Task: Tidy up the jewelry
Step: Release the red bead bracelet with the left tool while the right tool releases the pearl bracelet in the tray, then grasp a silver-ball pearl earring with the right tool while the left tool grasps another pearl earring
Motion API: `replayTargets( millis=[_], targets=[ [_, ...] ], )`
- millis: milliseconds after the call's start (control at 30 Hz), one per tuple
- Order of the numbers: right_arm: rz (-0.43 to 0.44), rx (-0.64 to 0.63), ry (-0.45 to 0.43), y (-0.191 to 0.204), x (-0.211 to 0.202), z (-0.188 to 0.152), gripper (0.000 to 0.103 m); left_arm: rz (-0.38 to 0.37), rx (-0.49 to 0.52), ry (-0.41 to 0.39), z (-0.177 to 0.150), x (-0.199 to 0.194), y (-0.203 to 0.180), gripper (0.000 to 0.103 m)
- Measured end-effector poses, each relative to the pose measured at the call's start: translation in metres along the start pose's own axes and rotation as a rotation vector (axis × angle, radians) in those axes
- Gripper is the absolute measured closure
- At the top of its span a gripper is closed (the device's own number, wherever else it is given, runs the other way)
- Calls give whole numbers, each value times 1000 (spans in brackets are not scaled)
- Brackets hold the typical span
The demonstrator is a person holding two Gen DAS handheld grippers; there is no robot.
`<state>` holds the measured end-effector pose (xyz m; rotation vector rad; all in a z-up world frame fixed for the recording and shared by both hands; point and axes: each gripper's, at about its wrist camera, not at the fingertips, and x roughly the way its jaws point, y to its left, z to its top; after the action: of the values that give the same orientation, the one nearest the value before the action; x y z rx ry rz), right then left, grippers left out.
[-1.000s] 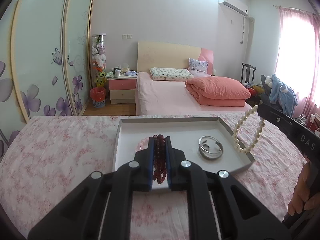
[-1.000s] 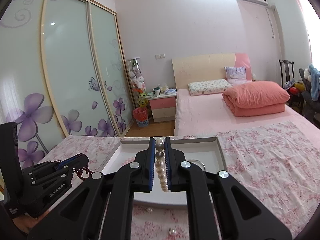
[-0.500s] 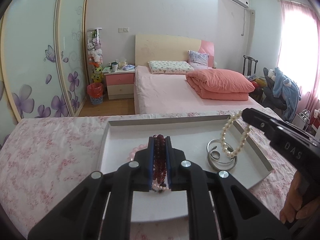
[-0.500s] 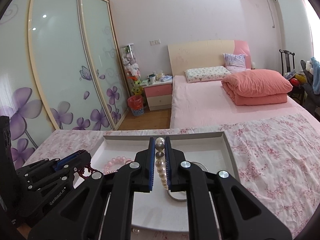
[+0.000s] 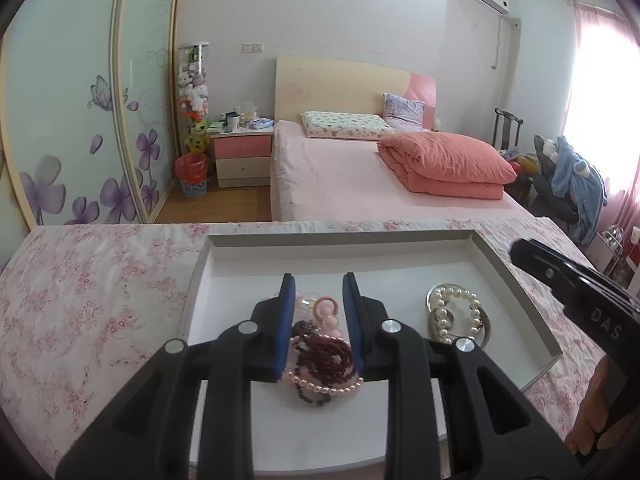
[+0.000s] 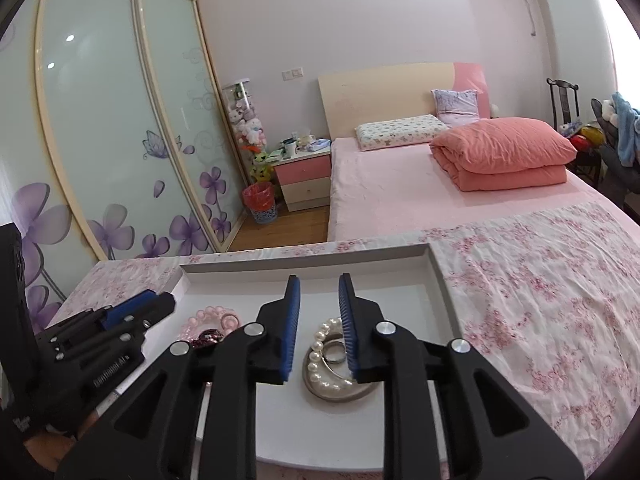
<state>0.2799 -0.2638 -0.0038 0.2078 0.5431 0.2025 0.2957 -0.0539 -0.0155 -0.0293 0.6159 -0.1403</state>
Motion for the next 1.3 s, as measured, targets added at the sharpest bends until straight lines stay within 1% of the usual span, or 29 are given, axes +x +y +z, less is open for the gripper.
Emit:
replayTargets(
  millis=[267,433,533,567,600,633,767,900,967,1133,1300],
  targets=[
    [-8,12,8,-1,-6,-1,81,32,-11,-7,-1,-15,8,77],
    [-9,-2,35,-2,-18,-10,81,40,-16,-4,-8,-32,13,72],
    [-12,-15,86,-5,-26,-23,80,49,-7,-1,-20,-49,17,65],
    [-10,-17,104,-6,-27,-27,78,52,-4,2,-23,-53,19,63],
    [-8,-21,138,-8,-29,-35,73,56,-2,9,-28,-57,21,62],
    [-4,-24,160,-9,-30,-41,70,60,-2,18,-33,-61,24,59],
    [-2,-59,254,-9,-37,-67,70,75,-13,79,-56,-73,37,51],
    [11,-92,321,-4,-44,-87,70,92,-36,133,-73,-77,52,47],
    [18,-117,344,1,-47,-95,70,102,-43,147,-81,-79,58,42],
    [11,-161,379,15,-44,-108,70,119,-55,168,-93,-83,67,39],
    [-9,-177,384,22,-38,-112,70,125,-61,176,-100,-88,69,36]
  ],
)
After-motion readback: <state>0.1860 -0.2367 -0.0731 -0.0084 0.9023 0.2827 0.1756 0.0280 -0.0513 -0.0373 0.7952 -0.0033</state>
